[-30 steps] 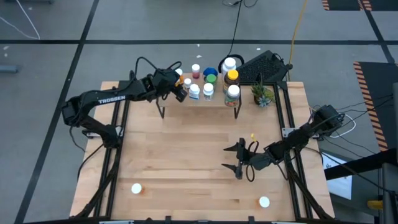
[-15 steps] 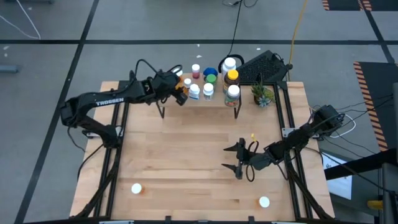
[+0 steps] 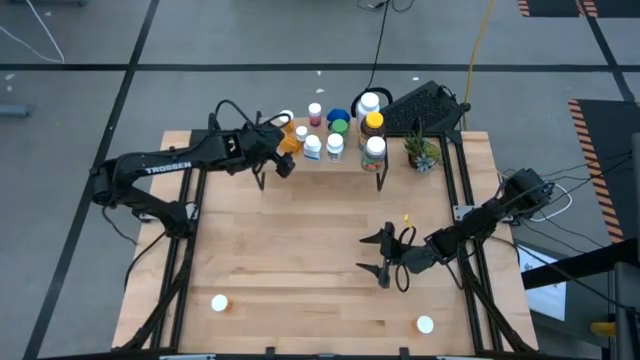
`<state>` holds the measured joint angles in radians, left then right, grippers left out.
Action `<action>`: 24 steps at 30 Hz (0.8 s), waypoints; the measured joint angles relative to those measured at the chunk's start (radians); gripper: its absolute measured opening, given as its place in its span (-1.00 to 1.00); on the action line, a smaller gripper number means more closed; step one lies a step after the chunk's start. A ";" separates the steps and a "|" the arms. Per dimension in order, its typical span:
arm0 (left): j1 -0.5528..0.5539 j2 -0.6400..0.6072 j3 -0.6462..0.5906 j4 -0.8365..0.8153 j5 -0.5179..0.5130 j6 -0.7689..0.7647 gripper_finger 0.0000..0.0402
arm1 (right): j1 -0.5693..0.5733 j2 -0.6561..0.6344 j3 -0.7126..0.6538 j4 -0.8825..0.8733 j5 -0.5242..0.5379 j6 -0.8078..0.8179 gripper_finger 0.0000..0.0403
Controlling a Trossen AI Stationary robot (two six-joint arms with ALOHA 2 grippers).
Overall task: Pick and place medicine bottles onto shelf by color
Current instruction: Put the middle orange pill bottle aligned with the other orange pill bottle on the shelf
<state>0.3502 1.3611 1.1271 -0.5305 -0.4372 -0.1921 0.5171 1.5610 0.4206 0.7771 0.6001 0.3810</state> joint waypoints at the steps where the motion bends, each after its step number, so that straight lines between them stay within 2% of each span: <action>1: 0.001 0.007 -0.001 -0.006 0.001 -0.009 0.91 | 0.000 0.000 0.000 0.002 0.000 0.000 0.68; 3: 0.002 0.019 -0.002 0.009 0.005 -0.018 0.96 | 0.000 0.000 0.000 0.005 -0.001 0.002 0.68; 8: 0.011 0.030 0.000 0.037 0.031 -0.051 0.91 | 0.000 0.000 0.000 0.004 -0.002 0.004 0.68; 15: 0.034 0.030 0.000 0.045 0.060 -0.057 0.98 | 0.000 0.000 0.000 0.006 -0.003 0.004 0.68; 24: 0.056 0.118 -0.002 0.068 0.122 -0.099 0.99 | -0.001 0.000 0.000 0.020 -0.026 0.009 0.68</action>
<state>0.4059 1.4793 1.1252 -0.4626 -0.3148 -0.2907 0.5163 1.5612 0.4210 0.7971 0.5739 0.3897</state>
